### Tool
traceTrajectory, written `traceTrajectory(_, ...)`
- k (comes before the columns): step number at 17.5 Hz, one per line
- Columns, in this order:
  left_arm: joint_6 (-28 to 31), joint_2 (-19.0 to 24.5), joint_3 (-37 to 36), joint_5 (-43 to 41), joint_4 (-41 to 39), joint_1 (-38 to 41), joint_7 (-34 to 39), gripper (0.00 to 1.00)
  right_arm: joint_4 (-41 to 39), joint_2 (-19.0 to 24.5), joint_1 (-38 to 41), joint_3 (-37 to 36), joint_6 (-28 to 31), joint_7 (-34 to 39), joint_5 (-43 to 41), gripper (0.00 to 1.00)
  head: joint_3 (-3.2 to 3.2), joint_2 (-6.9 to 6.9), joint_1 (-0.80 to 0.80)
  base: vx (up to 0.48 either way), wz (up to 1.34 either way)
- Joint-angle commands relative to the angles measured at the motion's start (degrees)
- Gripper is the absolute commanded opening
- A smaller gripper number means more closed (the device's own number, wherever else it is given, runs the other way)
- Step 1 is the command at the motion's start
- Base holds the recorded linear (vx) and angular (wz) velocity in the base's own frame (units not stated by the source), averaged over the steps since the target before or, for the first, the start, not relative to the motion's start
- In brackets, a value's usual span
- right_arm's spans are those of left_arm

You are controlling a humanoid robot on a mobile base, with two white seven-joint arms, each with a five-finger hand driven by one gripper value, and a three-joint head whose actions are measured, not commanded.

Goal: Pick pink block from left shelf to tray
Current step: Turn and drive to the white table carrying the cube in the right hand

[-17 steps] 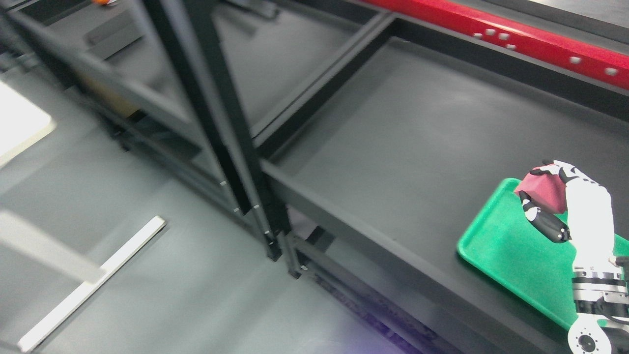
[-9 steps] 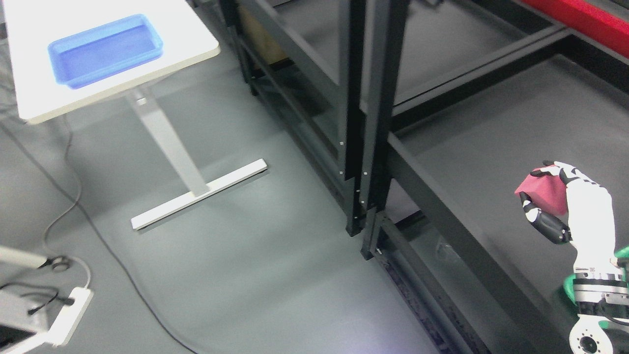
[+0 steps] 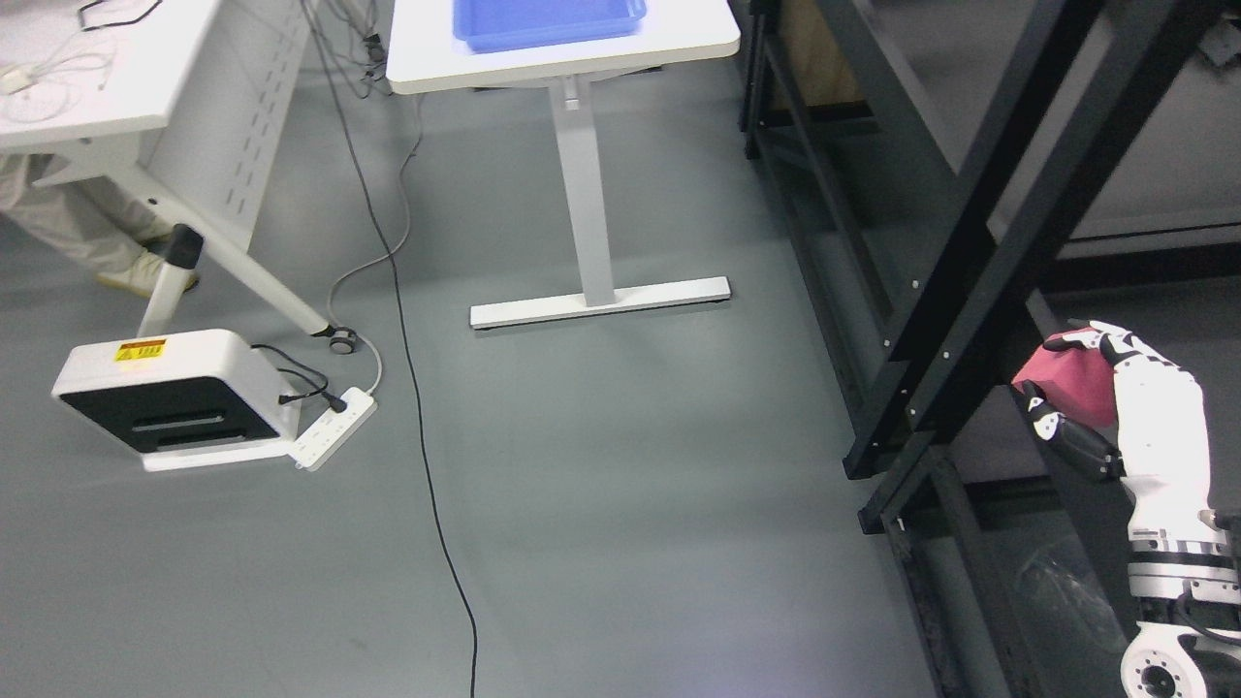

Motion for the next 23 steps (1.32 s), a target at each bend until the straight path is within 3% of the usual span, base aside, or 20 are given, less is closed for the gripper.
traceTrajectory(1, 0.0, 1.0, 0.0, -0.1, -1.0, -1.2, 0.0, 1.00, 0.0, 0.5, 0.0, 0.3, 0.0, 0.1, 0.0, 0.04, 0.00, 0.00, 0.00, -0.089, 0.54)
traceTrajectory(14, 0.0, 1.0, 0.0, -0.1, -1.0, -1.2, 0.0, 1.00, 0.0, 0.9, 0.0, 0.3, 0.0, 0.2, 0.0, 0.04, 0.00, 0.00, 0.00, 0.015, 0.24)
traceTrajectory(23, 0.0, 1.0, 0.0, -0.1, -1.0, -1.2, 0.0, 1.00, 0.1, 0.9, 0.0, 0.5, 0.0, 0.3, 0.0, 0.04, 0.00, 0.00, 0.00, 0.187, 0.27)
